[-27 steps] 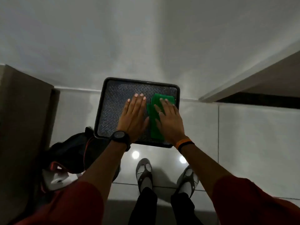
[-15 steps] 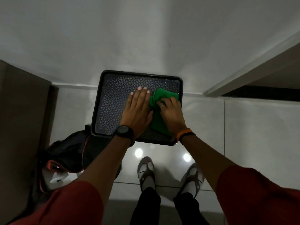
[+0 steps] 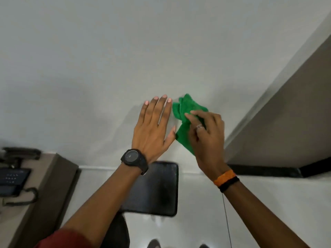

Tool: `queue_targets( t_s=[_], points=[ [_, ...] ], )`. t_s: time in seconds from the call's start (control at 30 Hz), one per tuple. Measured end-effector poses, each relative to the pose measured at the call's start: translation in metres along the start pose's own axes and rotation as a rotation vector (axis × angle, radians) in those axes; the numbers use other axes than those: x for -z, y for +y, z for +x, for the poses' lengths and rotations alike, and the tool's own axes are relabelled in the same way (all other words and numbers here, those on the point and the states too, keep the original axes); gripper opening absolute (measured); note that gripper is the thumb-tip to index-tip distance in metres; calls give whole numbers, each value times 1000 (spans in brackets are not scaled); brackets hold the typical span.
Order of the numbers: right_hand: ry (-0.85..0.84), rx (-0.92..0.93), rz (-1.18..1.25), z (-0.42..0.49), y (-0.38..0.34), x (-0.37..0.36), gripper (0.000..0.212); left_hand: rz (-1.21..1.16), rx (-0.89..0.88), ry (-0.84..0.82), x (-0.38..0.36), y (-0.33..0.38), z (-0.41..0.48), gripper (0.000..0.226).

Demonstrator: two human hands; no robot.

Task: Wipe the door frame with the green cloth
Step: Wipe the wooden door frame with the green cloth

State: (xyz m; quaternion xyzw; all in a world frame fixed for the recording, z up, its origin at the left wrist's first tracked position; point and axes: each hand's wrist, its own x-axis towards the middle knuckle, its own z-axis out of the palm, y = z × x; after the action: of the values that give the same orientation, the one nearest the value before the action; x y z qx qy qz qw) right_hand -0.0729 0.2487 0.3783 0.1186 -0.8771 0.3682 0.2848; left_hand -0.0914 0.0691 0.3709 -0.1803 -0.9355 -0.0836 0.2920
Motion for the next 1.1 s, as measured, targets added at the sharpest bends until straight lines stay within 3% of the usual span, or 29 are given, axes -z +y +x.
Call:
queue_targets(
  t_s=[0.13, 0.37, 0.63, 0.93, 0.97, 1.0, 1.1],
  points=[
    [342, 345, -193, 115, -71, 96, 29, 36, -5, 258, 115, 14, 121, 76],
    [719, 583, -216, 258, -184, 234, 31, 126, -82, 574, 287, 42, 272, 74],
    [961, 666, -284, 358, -259, 375, 31, 152, -191, 759, 420, 112, 395, 73],
    [1400, 722, -406, 481, -289, 534, 26, 155, -222, 821, 465, 194, 487, 74],
    [1353, 702, -450, 494, -287, 544, 31, 155, -220, 821, 465, 197, 495, 74],
    [1194, 665, -507, 504, -284, 551, 38, 162, -213, 820, 466, 200, 502, 74],
    [566, 483, -671, 523, -265, 552, 57, 207, -212, 795, 462, 201, 517, 73]
  ],
)
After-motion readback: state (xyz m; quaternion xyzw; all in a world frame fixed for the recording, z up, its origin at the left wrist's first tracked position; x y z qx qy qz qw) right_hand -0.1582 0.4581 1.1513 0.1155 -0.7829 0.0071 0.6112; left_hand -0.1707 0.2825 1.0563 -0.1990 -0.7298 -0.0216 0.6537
